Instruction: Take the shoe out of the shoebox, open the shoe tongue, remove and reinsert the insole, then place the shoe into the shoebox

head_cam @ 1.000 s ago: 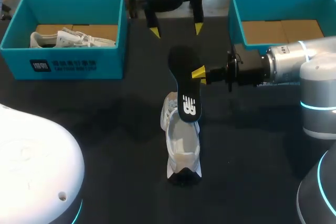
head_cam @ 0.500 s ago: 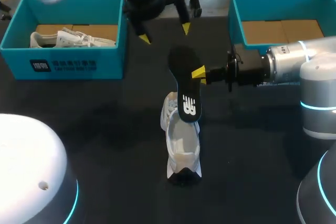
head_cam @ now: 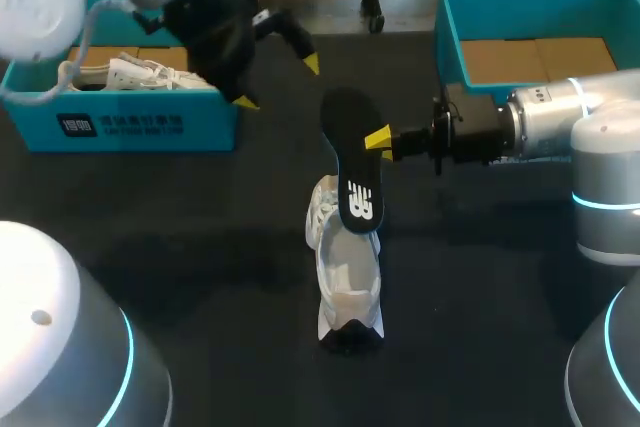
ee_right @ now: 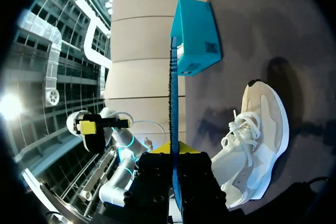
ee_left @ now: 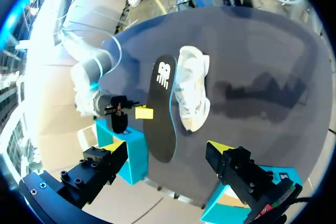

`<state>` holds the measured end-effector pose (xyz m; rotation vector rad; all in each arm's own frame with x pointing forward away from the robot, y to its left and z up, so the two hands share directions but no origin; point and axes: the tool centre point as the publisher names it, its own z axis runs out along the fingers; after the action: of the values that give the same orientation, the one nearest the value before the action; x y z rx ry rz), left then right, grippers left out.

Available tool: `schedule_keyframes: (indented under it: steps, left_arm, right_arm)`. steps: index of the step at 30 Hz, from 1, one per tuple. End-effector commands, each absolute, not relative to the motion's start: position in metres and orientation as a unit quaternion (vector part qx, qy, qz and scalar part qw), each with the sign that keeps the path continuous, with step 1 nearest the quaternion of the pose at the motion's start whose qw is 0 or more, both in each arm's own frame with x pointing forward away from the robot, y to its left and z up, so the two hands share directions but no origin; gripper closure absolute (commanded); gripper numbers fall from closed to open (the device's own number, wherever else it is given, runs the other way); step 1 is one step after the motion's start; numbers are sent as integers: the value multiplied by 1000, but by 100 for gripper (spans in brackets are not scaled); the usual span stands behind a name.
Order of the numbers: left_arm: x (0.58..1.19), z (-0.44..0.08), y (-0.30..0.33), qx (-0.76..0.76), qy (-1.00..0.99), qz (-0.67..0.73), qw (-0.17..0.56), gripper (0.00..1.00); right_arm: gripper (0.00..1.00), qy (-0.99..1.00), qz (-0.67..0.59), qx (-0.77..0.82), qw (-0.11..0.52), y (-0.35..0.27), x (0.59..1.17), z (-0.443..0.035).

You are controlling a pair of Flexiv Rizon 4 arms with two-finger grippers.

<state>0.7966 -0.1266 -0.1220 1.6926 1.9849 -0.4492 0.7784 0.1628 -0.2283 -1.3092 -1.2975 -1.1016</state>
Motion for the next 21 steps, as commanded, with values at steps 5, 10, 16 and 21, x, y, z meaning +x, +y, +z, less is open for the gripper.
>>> schedule_keyframes:
  steps: [5,10,16,21]
  left_arm:
    - [783,-132,-112,557,686,-201,423,0]
    - [783,-132,-112,557,686,-201,423,0]
    - [805,-152,-104,557,658,-269,429,0]
    - [819,-179,-102,532,690,-267,411,0]
  right_arm:
    - [100,-531,-451,-536,476,164,778,-229]
    - [100,-531,-451,-536,476,164,778,-229]
    - [100,-531,-451,-536,476,164,778,-229]
    - [100,-531,-451,-536,476,164,778,-229]
